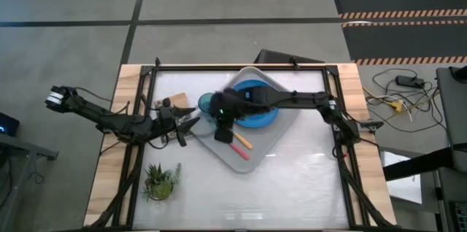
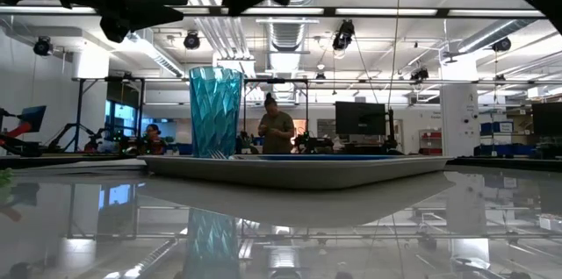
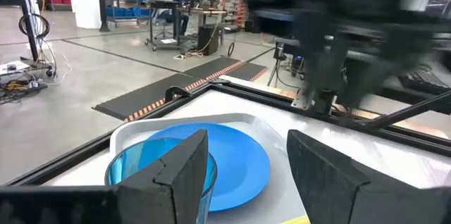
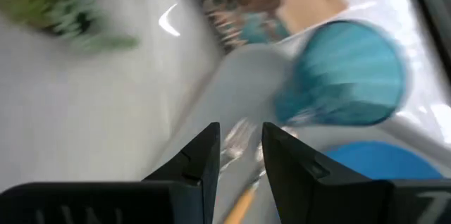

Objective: Pick and place plate/cup/fork/spoon on tray
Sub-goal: Return to Home Position

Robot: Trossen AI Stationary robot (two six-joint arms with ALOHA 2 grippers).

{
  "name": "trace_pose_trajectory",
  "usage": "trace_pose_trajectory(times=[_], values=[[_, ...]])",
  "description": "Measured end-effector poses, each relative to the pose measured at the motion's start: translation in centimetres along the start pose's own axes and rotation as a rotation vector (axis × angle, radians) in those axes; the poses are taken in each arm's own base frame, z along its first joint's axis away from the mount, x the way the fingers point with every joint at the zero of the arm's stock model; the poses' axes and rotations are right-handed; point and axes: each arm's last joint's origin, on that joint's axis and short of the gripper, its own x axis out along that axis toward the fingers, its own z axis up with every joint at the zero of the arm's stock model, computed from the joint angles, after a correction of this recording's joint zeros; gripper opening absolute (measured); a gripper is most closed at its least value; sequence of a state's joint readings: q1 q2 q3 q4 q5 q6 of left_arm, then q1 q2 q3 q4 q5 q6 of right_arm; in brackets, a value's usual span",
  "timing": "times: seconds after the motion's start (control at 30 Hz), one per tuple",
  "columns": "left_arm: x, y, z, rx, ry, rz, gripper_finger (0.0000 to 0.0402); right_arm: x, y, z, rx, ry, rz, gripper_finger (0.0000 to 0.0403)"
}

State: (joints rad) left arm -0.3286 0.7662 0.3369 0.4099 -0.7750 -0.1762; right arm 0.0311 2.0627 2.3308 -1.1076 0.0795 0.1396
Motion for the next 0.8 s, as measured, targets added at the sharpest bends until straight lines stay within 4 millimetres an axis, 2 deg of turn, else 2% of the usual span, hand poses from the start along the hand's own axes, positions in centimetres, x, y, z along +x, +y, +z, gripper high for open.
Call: trace_pose_trajectory(times=[0.17,0.27,0.4,0.57,0.8], values=[[0.0,0.0,0.0,-0.002,0.0,-0.001,0.0178,-0.9,5.1,-1.8,-0.1,0.035,0.056,0.0094],[0.0,0.0,0.0,-0.003,0.001,-0.001,0.0178,-1.2,7.7,-3.3,-0.152,0.039,0.006,0.0093],[0.0,0.0,0.0,-0.027,0.001,-0.004,0.0178,-1.8,10.0,-6.2,-0.176,0.064,-0.102,0.0092],[0.0,-0.1,-0.1,-0.025,0.008,-0.027,0.0178,-2.5,11.7,-11.0,-0.185,0.029,-0.161,0.0079],[-0.1,-0.3,-0.2,-0.02,0.032,-0.131,0.0166,-4.3,11.3,-16.8,-0.207,-0.211,-0.029,0.0049]])
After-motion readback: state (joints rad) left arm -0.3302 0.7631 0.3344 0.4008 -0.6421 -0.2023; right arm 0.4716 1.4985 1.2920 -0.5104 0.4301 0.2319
